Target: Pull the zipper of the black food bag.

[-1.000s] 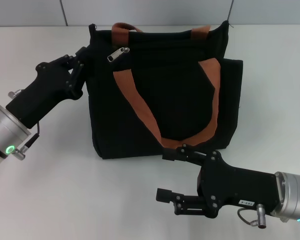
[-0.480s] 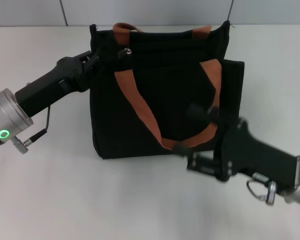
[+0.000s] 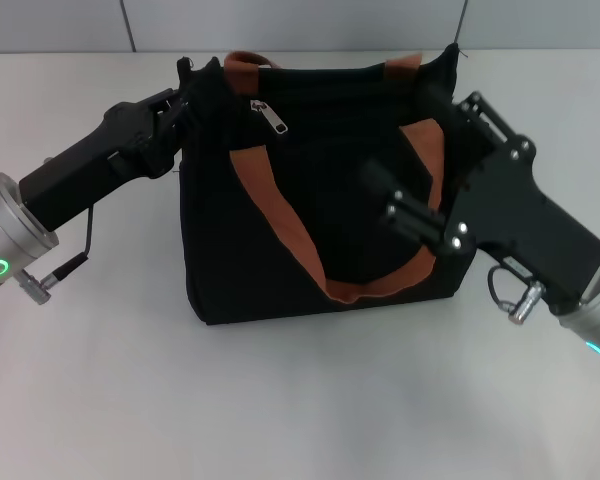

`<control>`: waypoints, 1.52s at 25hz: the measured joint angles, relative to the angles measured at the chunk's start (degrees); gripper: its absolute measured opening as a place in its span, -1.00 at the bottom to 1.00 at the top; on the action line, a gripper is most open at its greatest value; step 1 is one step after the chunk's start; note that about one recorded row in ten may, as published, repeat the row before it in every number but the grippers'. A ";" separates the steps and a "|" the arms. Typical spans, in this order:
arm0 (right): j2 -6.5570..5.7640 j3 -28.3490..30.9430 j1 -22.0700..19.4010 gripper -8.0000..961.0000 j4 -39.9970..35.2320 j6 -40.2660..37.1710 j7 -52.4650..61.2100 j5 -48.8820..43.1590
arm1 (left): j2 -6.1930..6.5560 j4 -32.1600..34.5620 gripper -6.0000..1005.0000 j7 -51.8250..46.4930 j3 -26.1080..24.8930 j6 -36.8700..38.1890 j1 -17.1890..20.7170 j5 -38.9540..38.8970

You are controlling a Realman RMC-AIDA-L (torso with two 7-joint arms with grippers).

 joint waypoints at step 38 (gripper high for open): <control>-0.37 0.33 10.45 0.70 -2.36 13.69 76.67 -3.00 | -0.23 -1.87 -0.93 2.80 0.13 -3.85 -4.43 -0.08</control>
